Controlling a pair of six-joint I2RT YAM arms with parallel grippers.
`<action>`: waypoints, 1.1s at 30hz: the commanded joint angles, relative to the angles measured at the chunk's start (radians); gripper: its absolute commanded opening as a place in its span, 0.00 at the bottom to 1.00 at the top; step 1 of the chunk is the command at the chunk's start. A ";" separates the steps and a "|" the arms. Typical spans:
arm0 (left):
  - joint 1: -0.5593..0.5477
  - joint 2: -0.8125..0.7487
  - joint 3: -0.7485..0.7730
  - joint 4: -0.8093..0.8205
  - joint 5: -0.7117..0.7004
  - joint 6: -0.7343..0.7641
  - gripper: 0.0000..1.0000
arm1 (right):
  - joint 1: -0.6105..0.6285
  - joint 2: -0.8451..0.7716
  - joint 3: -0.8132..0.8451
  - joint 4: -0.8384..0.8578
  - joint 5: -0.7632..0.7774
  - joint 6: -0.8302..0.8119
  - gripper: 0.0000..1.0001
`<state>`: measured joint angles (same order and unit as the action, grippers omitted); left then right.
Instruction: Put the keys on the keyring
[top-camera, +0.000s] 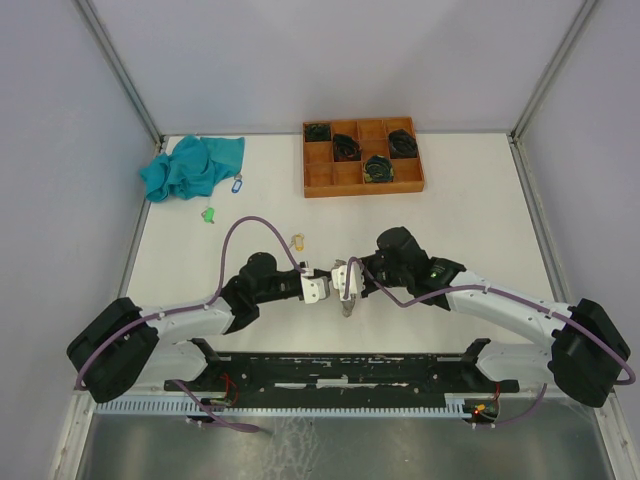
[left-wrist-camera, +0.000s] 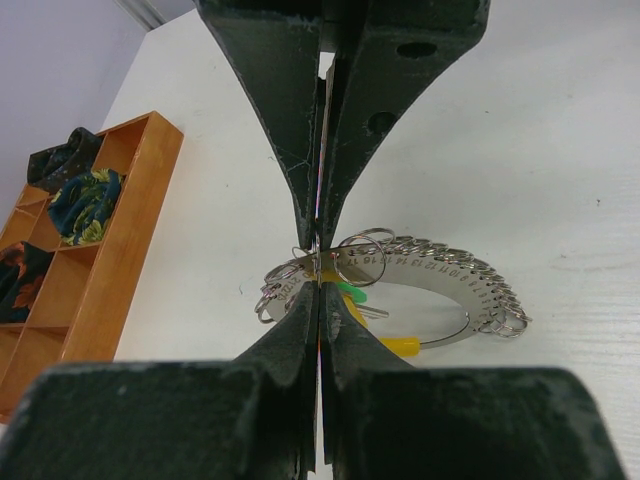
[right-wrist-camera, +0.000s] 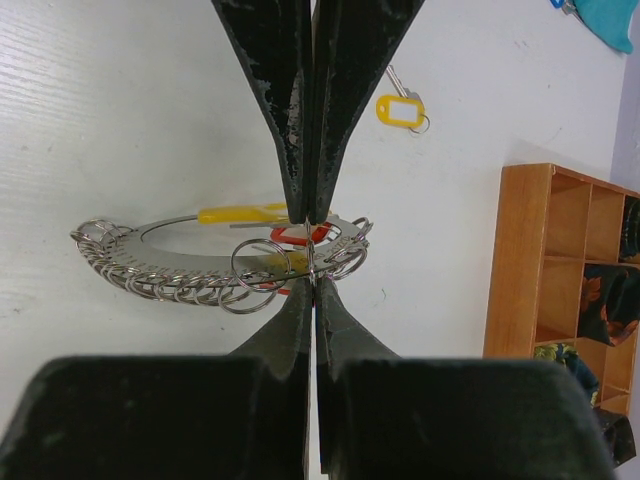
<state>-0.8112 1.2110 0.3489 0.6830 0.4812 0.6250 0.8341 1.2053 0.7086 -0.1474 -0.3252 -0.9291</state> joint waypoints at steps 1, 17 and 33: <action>-0.004 0.000 0.032 0.071 0.021 0.003 0.03 | 0.005 -0.016 0.033 0.052 -0.047 0.009 0.01; -0.004 0.022 0.022 0.139 0.058 -0.027 0.03 | 0.005 -0.005 0.048 0.048 -0.095 0.038 0.01; -0.002 0.020 0.072 0.057 0.041 -0.095 0.03 | 0.005 -0.018 0.038 0.050 -0.110 0.014 0.01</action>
<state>-0.8112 1.2373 0.3511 0.7292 0.5102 0.5930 0.8310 1.2057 0.7101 -0.1532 -0.3660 -0.9058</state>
